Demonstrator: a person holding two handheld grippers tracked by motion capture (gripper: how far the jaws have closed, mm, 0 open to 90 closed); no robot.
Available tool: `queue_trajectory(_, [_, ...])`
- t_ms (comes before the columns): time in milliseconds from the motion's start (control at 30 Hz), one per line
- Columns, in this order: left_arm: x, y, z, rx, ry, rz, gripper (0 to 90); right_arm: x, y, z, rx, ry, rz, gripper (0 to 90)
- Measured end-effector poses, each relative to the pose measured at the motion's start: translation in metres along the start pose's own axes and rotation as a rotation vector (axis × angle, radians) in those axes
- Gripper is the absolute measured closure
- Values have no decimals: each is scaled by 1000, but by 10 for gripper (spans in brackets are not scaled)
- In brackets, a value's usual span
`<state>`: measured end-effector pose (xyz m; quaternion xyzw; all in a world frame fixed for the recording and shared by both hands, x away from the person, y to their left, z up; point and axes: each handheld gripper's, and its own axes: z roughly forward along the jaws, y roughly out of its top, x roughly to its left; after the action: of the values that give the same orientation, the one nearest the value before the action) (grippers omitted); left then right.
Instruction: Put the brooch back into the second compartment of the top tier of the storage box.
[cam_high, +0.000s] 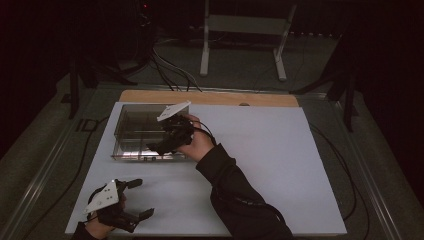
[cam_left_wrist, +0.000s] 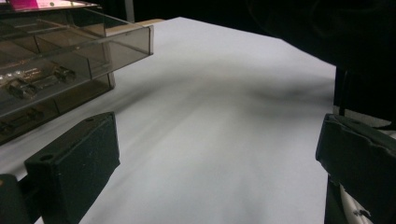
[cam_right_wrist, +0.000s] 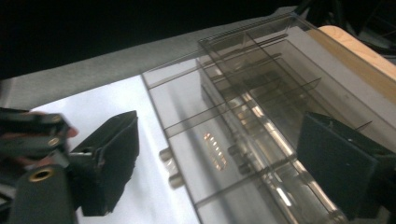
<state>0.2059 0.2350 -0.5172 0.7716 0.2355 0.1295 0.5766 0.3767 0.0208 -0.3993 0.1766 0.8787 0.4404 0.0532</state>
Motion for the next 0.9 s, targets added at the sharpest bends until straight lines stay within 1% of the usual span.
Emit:
queue_trajectory(100, [0,0,0,-7,1,-3,6,-2,-5,-7,8,-3,-1,83])
queue_trajectory(167, [0,0,0,-3,2,1,6,-4,-8,-12,-2,7,-1,24])
queue_trajectory(200, [0,1,0,-2,1,2,6,-4,-9,-15,2,7,-6,18])
queue_trajectory(300, [1,1,0,-6,4,-2,6,-5,-10,-26,-7,-19,-14,0])
queue_trajectory(367, [1,0,0,2,5,-1,6,-7,-12,-33,-14,-29,-11,0])
queue_trajectory(433, [1,1,1,0,5,2,6,-9,-13,-42,-22,-50,-10,0])
queue_trajectory(500, [0,1,1,-2,6,1,6,-12,-17,-50,-30,-58,-4,0])
queue_trajectory(567, [0,0,1,3,4,1,6,-15,-21,-58,-32,-77,-2,0])
queue_trajectory(633, [1,1,0,-1,6,-2,6,-18,-26,-66,-33,-92,0,0])
queue_trajectory(667, [1,1,0,-7,6,-7,6,-20,-29,-69,-33,-91,3,0])
queue_trajectory(800, [0,0,0,-2,7,-5,6,-24,-42,-80,-24,-110,20,0])
queue_trajectory(900, [0,0,-1,0,7,1,6,-27,-53,-86,-35,-124,36,0])
